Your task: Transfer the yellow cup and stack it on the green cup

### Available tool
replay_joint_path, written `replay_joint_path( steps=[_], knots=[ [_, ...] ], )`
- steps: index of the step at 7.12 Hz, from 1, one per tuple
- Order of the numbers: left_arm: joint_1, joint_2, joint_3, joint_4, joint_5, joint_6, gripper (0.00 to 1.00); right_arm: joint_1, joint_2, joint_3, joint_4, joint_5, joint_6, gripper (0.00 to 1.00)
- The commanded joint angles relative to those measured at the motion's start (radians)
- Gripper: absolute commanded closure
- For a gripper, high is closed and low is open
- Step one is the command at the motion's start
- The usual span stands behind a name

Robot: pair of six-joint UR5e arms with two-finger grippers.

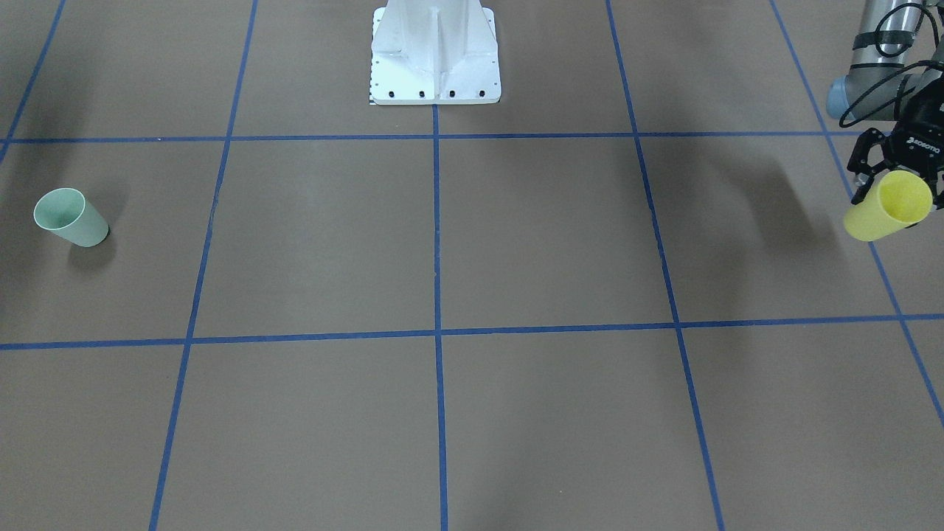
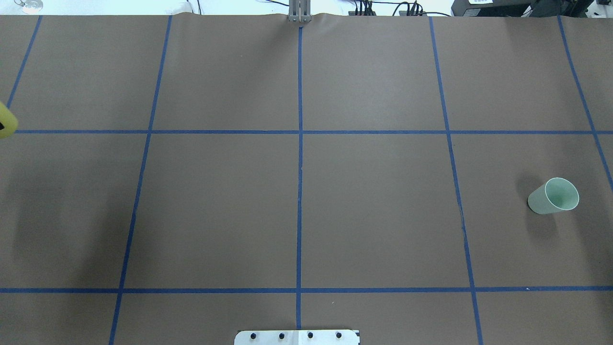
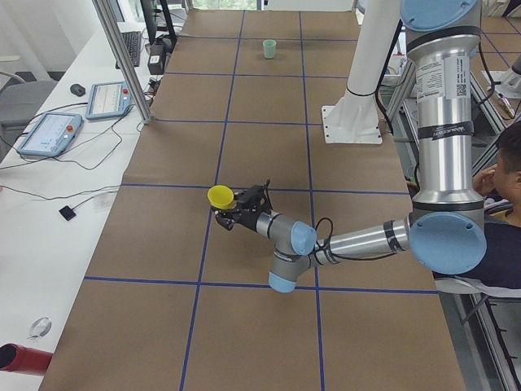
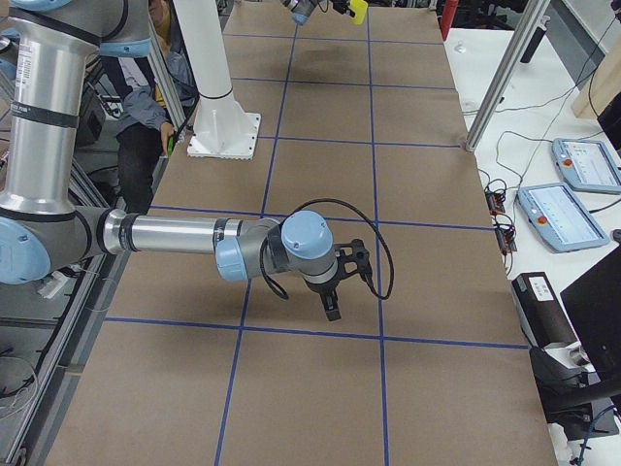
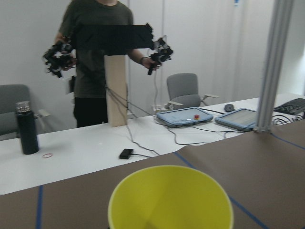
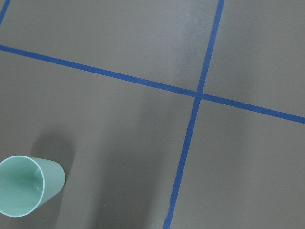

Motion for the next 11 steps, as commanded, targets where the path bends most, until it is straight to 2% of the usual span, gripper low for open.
replay_joint_path(
  steps=[1,3,5,6,8,9,11],
  knots=[
    [0.037,-0.113,-0.021,0.008,-0.266,0.023,0.89,0.0,0.011,0.011,0.0,0.075,0.002,0.0],
    [0.065,-0.237,-0.054,0.058,-0.426,0.023,0.91,-0.001,0.063,0.013,0.0,0.168,0.032,0.01],
    [0.076,-0.256,-0.186,0.243,-0.497,0.026,0.91,-0.03,0.163,0.039,0.0,0.176,0.17,0.01],
    [0.075,-0.281,-0.214,0.321,-0.526,0.051,0.91,-0.07,0.209,0.065,0.0,0.175,0.245,0.01],
    [0.106,-0.381,-0.216,0.457,-0.527,0.126,0.92,-0.172,0.305,0.112,-0.001,0.164,0.445,0.0],
    [0.152,-0.4,-0.216,0.463,-0.511,0.128,1.0,-0.266,0.38,0.116,-0.003,0.154,0.571,0.0],
    [0.171,-0.429,-0.213,0.48,-0.5,0.128,1.0,-0.421,0.544,0.113,-0.003,0.097,0.809,0.0]
  ],
)
